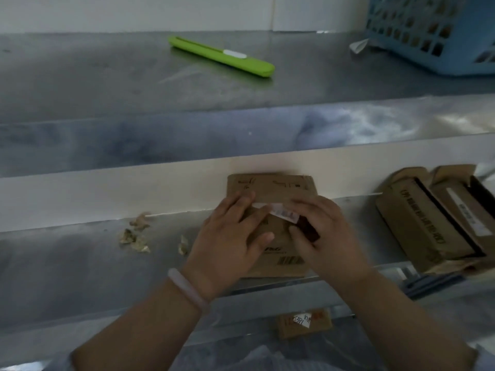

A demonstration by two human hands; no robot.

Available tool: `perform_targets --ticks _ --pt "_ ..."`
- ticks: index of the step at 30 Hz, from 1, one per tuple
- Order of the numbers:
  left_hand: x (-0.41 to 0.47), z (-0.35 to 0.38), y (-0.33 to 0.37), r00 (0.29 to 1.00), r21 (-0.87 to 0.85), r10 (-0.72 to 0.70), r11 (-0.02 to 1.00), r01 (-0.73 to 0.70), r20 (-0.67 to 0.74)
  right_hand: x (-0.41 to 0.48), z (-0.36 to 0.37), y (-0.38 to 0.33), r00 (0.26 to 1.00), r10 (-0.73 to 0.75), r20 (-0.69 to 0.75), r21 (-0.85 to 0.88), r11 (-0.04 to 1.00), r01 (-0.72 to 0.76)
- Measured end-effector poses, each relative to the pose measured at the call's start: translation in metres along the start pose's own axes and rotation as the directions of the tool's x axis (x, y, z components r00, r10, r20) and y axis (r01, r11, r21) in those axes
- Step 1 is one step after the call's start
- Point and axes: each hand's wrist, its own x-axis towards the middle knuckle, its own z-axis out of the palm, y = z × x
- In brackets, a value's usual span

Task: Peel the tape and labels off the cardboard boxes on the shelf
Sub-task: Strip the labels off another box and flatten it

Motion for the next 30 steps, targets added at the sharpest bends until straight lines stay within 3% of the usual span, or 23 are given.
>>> perform_targets --ticks 4,7,10,14,21,24,30 --pt "0.002 0.004 -0.003 0.999 0.076 -0.021 0.997 0.018 0.045 -0.028 -0.005 0.002 0.910 0.415 -0.001 0.118 0.904 -0.412" --pt "0.003 0.002 -0.002 0.999 0.076 -0.005 0.997 0.002 0.037 -0.040 -0.017 -0.001 0.762 0.631 0.141 0.361 0.684 -0.634" --pt "0.004 0.003 0.000 1.000 0.076 0.009 0.997 -0.011 0.016 -0.046 -0.021 -0.001 0.699 0.693 0.178 0.381 0.606 -0.698" --pt "0.003 0.003 -0.002 1.000 0.072 0.007 0.997 -0.009 0.024 -0.048 -0.019 -0.005 0.607 0.792 0.066 0.479 0.508 -0.716" --pt "0.003 0.001 -0.001 0.999 0.031 -0.006 1.000 0.005 0.037 -0.047 -0.023 -0.008 0.646 0.764 0.002 0.302 0.615 -0.728" --pt "0.002 0.003 -0.002 1.000 0.000 -0.005 1.000 0.005 0.030 -0.049 -0.023 -0.008 0.698 0.716 -0.012 0.275 0.673 -0.686" --pt "0.002 0.002 -0.019 0.997 -0.286 -0.049 0.956 0.065 0.063 -0.049 -0.022 -0.005 0.762 0.646 -0.042 0.239 0.747 -0.620"
